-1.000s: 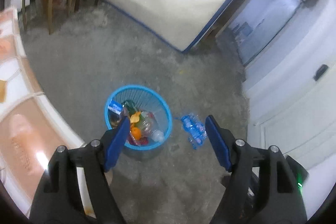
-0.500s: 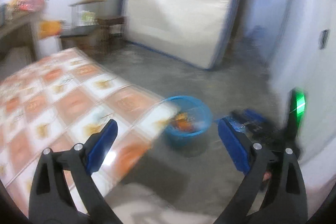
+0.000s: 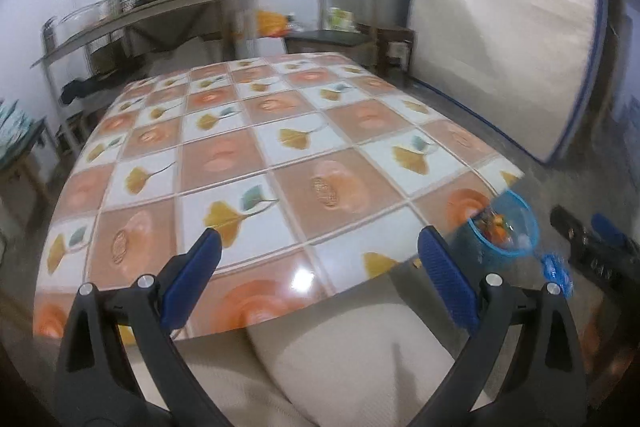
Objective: Collect trash
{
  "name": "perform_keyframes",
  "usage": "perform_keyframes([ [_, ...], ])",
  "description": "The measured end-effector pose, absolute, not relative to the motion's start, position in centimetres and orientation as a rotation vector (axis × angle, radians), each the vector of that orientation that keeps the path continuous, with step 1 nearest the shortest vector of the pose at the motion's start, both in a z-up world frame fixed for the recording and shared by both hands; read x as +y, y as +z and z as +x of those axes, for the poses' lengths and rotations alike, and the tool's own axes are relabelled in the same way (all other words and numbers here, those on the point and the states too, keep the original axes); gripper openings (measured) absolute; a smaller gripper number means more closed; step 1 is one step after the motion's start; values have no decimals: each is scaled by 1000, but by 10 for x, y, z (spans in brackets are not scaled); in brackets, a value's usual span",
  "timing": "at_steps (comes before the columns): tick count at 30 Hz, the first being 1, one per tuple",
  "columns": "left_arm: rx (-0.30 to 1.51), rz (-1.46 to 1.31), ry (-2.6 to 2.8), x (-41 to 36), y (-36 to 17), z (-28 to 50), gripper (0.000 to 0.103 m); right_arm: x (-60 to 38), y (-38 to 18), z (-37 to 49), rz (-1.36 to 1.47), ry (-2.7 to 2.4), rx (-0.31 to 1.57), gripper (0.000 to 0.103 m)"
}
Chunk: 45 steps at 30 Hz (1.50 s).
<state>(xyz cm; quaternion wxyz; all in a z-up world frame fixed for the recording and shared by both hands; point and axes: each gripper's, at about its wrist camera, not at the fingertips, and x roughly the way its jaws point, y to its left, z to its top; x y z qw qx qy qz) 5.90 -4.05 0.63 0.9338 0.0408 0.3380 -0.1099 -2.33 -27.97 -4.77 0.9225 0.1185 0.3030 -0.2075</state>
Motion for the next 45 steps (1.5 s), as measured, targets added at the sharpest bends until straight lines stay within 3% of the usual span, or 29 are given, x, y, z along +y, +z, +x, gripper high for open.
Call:
perform_keyframes([
  [15,731,-40,-38,-8,1,69,95,-248,-40,-4,85,-536,687,97],
  [45,794,104,-109,-69,-15,42,95,-252,-35,-25,108,-561,728,97],
])
